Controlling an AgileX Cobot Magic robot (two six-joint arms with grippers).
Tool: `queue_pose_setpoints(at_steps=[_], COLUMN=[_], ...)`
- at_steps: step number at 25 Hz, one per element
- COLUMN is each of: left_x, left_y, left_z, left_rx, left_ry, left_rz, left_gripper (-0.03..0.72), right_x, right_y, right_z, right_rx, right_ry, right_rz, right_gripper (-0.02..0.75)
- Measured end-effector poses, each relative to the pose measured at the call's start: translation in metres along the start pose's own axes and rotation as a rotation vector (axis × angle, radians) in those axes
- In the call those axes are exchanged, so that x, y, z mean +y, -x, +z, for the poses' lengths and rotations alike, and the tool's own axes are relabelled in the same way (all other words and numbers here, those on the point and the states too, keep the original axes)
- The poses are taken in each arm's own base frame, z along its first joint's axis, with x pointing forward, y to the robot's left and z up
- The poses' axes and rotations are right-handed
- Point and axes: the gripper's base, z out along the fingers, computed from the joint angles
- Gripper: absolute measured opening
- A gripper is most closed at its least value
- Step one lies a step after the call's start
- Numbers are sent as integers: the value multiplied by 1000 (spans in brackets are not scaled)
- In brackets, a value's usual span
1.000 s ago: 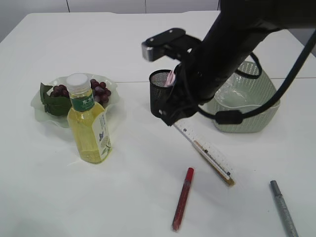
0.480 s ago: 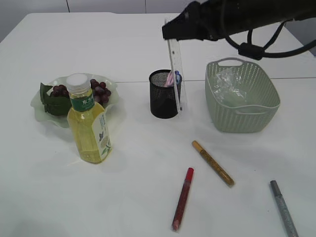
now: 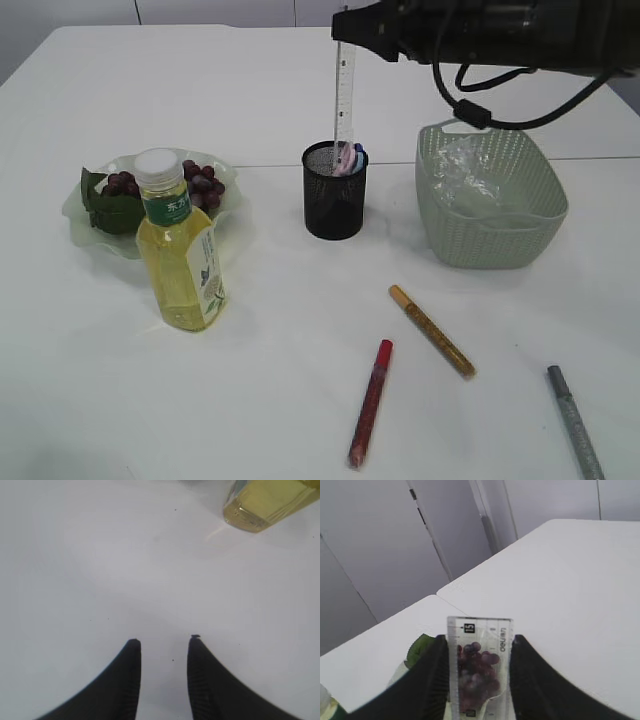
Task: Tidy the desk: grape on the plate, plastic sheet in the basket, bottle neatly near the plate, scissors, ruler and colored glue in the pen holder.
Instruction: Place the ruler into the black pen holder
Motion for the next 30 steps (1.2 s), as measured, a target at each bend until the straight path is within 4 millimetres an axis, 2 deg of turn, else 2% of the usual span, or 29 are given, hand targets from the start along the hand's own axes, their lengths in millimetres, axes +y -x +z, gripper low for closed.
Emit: queue_pose_setpoints(at_steps=[7,16,21,25,30], left_x=[0,0,0,0,0], left_y=[0,0,0,0,0], left_z=[0,0,0,0,0], left_rx=[3,5,5,5,5], left_ry=[0,1,1,1,-1], left_rz=[0,0,0,0,-1], left_gripper=[239,239,239,239,239], right_x=[-30,-59,-65,-65,-66], right_y=[-9,-42,-58,-57,-58], right_z=[28,52,56,56,56], right_rx=[-36,-26,-7,-9,-9], right_ry=[25,26,25,25,25], right_rz=[-142,-137,-147,-166,-168], right_gripper=[265,265,265,270,357])
